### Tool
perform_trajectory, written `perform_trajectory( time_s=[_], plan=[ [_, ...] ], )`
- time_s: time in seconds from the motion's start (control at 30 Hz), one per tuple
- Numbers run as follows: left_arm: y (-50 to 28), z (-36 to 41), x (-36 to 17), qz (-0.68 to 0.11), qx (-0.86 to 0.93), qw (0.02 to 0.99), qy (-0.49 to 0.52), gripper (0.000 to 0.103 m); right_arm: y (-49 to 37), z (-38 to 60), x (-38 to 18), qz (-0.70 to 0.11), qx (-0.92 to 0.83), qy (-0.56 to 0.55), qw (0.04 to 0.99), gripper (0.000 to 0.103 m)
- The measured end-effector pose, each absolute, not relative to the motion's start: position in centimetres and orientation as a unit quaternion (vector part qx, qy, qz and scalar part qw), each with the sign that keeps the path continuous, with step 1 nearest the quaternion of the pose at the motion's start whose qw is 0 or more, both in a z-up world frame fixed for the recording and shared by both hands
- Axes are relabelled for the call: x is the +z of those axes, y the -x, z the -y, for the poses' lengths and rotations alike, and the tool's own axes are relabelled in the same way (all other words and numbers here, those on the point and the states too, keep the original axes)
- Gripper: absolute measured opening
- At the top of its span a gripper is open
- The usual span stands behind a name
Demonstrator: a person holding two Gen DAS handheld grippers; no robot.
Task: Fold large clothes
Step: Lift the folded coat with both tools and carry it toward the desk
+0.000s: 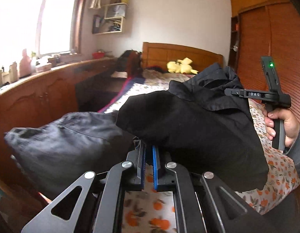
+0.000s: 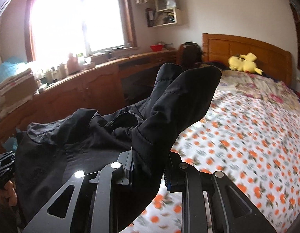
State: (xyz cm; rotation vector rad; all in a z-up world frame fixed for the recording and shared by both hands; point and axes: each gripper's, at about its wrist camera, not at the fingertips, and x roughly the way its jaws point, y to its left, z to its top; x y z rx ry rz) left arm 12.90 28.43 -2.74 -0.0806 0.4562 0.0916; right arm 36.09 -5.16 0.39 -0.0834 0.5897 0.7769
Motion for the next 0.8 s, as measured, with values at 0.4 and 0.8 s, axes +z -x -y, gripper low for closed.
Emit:
perform_trajectory(
  time_s=[0.4,0.8],
  plan=[
    [-11.6,-38.6,3.7,-0.196,0.144,0.969,0.029,0.006,-37.7,-8.9,2.6,-0.291,0.435,0.055,0.850,0.021],
    [-7.9,-50.8,2.4,-0.235,0.262,0.935,0.048,0.006,-36.1,-23.0,-0.1,-0.305,0.497,0.070,0.810,0.024]
  ],
)
